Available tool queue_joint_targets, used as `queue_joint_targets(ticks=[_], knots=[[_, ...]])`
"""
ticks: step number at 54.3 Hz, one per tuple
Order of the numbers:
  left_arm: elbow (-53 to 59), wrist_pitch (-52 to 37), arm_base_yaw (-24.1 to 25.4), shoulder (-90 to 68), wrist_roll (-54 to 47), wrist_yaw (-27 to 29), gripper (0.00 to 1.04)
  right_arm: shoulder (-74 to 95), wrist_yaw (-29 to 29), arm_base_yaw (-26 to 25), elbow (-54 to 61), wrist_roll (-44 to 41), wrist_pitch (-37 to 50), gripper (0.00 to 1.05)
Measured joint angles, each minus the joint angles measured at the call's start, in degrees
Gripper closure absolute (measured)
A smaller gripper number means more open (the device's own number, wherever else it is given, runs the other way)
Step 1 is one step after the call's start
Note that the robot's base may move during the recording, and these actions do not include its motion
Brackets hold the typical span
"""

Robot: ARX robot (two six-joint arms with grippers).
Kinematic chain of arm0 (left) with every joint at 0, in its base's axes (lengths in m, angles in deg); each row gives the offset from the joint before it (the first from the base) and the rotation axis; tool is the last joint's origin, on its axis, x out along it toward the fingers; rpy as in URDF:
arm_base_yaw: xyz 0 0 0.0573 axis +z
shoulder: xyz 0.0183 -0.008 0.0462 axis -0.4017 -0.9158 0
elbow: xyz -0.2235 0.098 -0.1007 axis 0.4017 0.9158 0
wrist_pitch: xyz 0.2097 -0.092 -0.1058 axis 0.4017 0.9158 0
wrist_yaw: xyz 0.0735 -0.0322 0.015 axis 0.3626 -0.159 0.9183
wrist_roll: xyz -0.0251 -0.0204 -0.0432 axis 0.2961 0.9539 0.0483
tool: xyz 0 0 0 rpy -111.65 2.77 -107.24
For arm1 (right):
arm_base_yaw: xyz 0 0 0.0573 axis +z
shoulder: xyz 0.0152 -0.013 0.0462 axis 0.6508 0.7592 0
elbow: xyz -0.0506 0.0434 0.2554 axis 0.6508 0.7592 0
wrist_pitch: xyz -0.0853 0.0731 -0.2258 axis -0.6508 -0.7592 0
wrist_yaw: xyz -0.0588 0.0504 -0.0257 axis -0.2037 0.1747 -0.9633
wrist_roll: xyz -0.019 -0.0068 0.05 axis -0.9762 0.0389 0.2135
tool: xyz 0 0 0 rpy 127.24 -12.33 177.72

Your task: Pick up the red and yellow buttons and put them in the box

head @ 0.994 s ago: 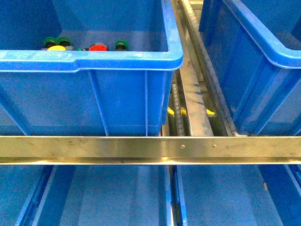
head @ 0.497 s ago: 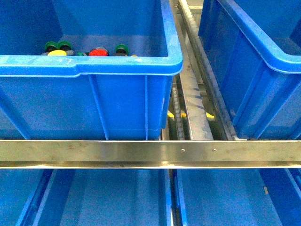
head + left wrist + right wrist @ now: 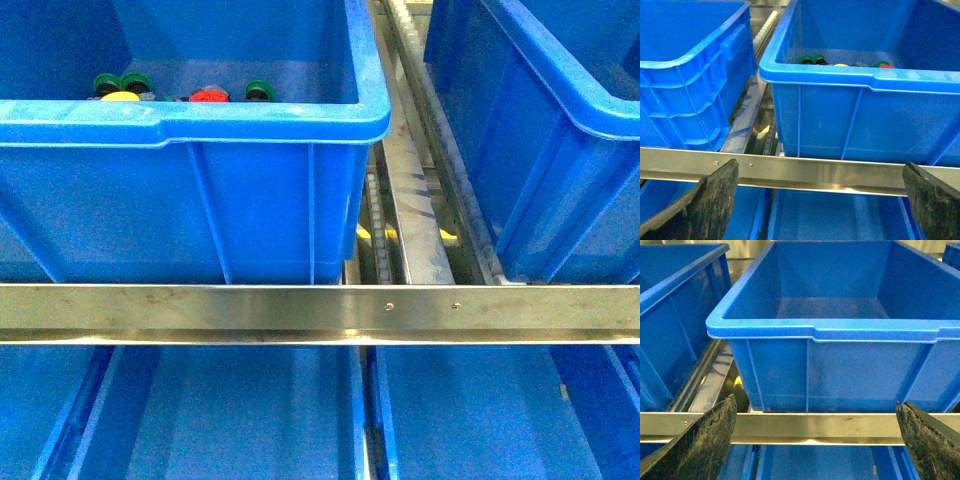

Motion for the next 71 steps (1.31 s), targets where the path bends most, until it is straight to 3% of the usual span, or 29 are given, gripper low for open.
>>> queue_joint_targets(ticks=[15,22,36,43,59,71], knots=[[0.0,0.0,0.0,0.0,0.0,0.0,0.08,0.0,0.0,0.0,0.0,0.0,0.0,0.07],[-6.0,11.8,-0.2,-8.1,7.8,-4.3,0.08,0.0,0.0,0.0,0.0,0.0,0.0,0.07],[-24.9,-8.3,-1.3,-30.6,11.9,-5.9,0.08,0.0,0.0,0.0,0.0,0.0,0.0,0.07],[-38.5,-11.5,-4.3,-45.3,10.6,-3.4,0.08,0.0,0.0,0.0,0.0,0.0,0.0,0.07],[-72.7,6.8,-14.9,-79.1,8.1,7.5,0.08,0.0,0.0,0.0,0.0,0.0,0.0,0.07],[-91.4,21.9,-19.0,-96.5,8.3,13.1,0.08,0.0,0.0,0.0,0.0,0.0,0.0,0.07]])
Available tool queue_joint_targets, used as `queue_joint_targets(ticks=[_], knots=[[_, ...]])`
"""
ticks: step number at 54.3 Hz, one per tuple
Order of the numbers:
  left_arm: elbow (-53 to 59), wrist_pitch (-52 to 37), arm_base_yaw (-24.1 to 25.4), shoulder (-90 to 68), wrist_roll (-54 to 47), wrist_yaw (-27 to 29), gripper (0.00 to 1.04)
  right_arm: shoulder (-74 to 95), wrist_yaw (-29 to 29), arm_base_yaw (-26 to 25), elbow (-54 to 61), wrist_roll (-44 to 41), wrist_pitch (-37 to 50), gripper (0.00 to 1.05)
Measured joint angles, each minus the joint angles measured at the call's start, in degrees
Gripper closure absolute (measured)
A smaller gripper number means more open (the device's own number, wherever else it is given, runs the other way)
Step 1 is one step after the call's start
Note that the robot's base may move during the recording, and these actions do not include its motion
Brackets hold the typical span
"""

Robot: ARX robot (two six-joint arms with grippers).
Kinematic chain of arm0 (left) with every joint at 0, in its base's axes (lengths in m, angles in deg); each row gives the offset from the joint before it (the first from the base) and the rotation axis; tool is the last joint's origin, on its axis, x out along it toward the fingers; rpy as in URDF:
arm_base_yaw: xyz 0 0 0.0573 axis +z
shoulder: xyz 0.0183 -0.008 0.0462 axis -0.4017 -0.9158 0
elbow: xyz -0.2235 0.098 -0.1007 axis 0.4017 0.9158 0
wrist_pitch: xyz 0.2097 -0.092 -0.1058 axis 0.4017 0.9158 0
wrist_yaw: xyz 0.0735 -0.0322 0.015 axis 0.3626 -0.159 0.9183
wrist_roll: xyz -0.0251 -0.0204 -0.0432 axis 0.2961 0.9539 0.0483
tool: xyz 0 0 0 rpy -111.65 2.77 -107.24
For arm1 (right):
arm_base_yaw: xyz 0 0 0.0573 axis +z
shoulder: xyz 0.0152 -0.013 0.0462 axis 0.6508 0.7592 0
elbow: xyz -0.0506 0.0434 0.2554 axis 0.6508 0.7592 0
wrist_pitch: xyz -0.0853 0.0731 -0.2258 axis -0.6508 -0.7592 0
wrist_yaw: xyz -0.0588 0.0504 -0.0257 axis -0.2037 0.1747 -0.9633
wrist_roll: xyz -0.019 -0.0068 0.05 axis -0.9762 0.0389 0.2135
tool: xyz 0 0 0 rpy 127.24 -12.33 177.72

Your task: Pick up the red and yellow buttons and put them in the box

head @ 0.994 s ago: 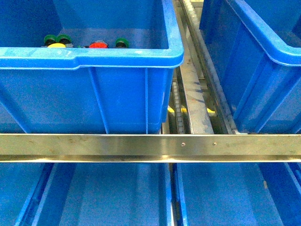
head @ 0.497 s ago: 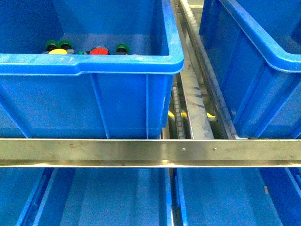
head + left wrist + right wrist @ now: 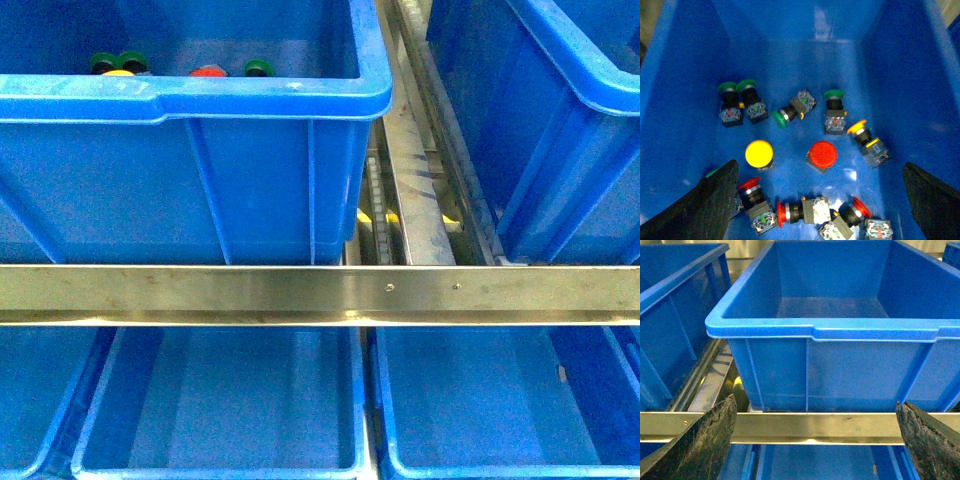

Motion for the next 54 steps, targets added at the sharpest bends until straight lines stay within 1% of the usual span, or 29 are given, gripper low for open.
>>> queue_joint_targets(ticks=[6,12,30,40,54], knots=[[-6.0,5.7,-0.6,-6.8,1.1,1.7,0.08,0.0,0.0,0.0,0.0,0.0,0.0,0.07],[-10.4,9.1,-1.0,-12.1,3.0,3.3,0.08,0.0,0.0,0.0,0.0,0.0,0.0,0.07],[-20.9,14.6,-2.9,-22.2,5.8,5.5,0.08,0.0,0.0,0.0,0.0,0.0,0.0,0.07],[-22.2,15.8,-4.0,-24.9,6.4,7.4,0.08,0.0,0.0,0.0,0.0,0.0,0.0,0.07],[-22.2,15.5,-4.4,-26.7,6.6,8.4,0.08,0.0,0.0,0.0,0.0,0.0,0.0,0.07]])
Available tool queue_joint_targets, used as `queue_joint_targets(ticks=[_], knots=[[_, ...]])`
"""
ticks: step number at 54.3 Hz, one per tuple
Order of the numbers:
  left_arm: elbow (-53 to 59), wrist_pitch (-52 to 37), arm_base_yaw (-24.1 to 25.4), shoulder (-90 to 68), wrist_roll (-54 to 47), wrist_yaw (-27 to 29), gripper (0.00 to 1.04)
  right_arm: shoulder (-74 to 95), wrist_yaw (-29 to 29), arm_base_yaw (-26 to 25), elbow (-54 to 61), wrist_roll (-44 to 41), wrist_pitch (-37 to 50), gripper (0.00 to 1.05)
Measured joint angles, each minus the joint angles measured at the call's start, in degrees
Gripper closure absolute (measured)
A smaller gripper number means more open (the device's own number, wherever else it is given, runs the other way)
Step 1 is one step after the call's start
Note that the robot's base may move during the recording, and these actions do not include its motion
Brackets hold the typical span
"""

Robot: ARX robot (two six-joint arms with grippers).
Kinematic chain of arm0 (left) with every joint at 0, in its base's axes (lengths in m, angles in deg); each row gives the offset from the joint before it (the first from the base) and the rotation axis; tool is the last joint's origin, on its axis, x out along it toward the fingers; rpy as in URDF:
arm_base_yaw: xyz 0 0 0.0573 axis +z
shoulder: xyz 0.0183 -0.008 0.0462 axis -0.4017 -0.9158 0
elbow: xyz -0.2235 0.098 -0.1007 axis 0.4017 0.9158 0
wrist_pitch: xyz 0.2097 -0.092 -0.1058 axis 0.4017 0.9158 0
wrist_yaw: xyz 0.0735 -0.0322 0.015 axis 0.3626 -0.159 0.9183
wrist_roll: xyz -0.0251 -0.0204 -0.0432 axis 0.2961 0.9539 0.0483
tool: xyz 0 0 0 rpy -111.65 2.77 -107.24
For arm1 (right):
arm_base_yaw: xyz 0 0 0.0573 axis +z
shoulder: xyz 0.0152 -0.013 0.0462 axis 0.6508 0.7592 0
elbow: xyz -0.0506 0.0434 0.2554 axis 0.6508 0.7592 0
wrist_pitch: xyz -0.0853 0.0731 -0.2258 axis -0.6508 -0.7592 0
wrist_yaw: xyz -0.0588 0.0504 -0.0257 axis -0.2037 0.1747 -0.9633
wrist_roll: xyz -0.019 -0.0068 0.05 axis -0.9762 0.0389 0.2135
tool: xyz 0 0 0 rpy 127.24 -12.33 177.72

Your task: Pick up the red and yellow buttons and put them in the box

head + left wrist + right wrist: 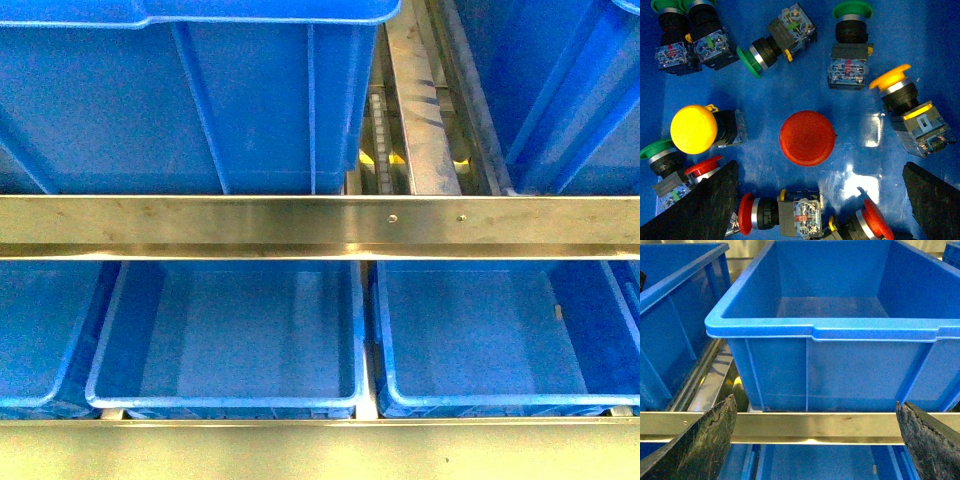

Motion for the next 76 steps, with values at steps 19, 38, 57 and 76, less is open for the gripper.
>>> queue_joint_targets(ticks=[19,38,57,76], knots=[[-0.8,0.2,1.2,-2.0,0.9,0.4,0.08,0.0,0.0,0.0,0.0,0.0,0.0,0.07],[-0.9,-0.3,2.3,-4.1,1.7,0.3,0.08,0.0,0.0,0.0,0.0,0.0,0.0,0.07],[-5.0,0.2,2.3,-7.4,1.9,0.5,0.08,0.0,0.0,0.0,0.0,0.0,0.0,0.07],[-8.0,1.2,2.2,-9.6,2.1,2.2,0.18,0.0,0.0,0.0,0.0,0.0,0.0,0.07]])
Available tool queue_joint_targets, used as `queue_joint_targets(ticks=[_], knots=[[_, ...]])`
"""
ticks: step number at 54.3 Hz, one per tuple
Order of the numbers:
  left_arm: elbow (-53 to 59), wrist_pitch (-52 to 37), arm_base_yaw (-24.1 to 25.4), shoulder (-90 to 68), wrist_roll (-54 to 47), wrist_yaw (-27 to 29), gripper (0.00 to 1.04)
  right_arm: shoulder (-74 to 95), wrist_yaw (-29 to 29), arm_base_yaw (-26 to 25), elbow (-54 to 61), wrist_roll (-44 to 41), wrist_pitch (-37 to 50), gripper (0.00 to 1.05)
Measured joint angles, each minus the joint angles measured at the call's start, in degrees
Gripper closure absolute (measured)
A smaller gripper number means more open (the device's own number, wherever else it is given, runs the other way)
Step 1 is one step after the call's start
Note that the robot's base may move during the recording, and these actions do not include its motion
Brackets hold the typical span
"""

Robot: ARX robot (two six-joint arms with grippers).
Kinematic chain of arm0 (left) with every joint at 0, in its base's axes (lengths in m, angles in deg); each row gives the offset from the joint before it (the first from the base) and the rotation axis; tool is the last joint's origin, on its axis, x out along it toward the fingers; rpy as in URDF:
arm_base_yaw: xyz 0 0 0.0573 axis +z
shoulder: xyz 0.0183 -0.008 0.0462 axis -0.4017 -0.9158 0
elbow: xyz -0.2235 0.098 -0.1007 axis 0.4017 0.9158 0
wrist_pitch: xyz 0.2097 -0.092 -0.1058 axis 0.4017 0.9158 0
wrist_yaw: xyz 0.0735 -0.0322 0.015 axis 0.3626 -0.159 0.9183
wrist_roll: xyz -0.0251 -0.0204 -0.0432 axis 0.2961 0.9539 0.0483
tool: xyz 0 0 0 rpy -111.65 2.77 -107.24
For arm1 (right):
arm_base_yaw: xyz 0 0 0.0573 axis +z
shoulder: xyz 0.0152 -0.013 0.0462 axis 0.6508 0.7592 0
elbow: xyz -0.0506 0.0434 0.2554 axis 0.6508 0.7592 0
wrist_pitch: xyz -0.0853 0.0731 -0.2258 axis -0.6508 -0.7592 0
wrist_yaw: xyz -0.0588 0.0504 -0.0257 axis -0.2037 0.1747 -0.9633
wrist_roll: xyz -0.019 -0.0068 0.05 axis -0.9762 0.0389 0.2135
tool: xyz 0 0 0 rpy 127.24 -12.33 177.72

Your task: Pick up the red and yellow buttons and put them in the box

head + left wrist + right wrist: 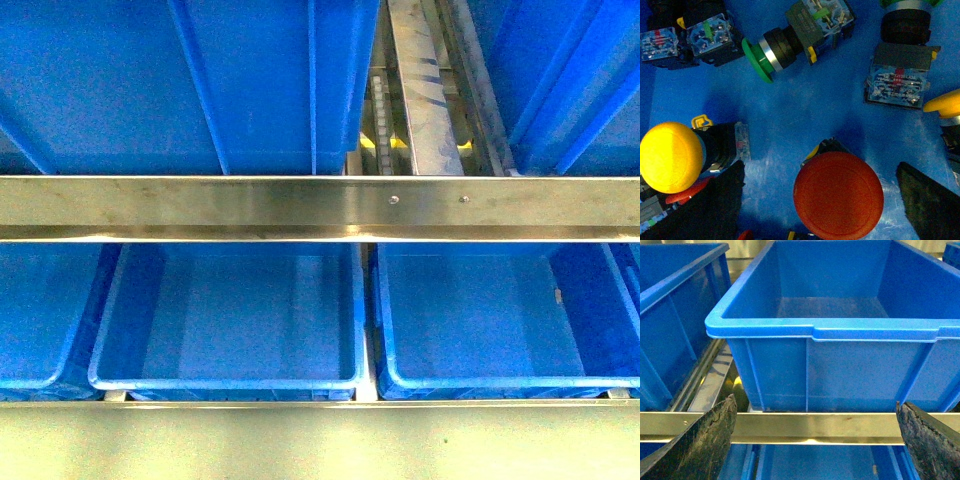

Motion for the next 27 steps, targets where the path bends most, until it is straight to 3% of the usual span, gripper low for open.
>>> queue_joint_targets(ticks=[16,27], knots=[[-0.3,-0.2,-0.1,-0.1,0.0,0.3,0.64,0.0,0.0,0.0,0.0,0.0,0.0,0.07],[0.0,-1.1,-0.1,-0.1,0.0,0.5,0.71,0.0,0.0,0.0,0.0,0.0,0.0,0.07]])
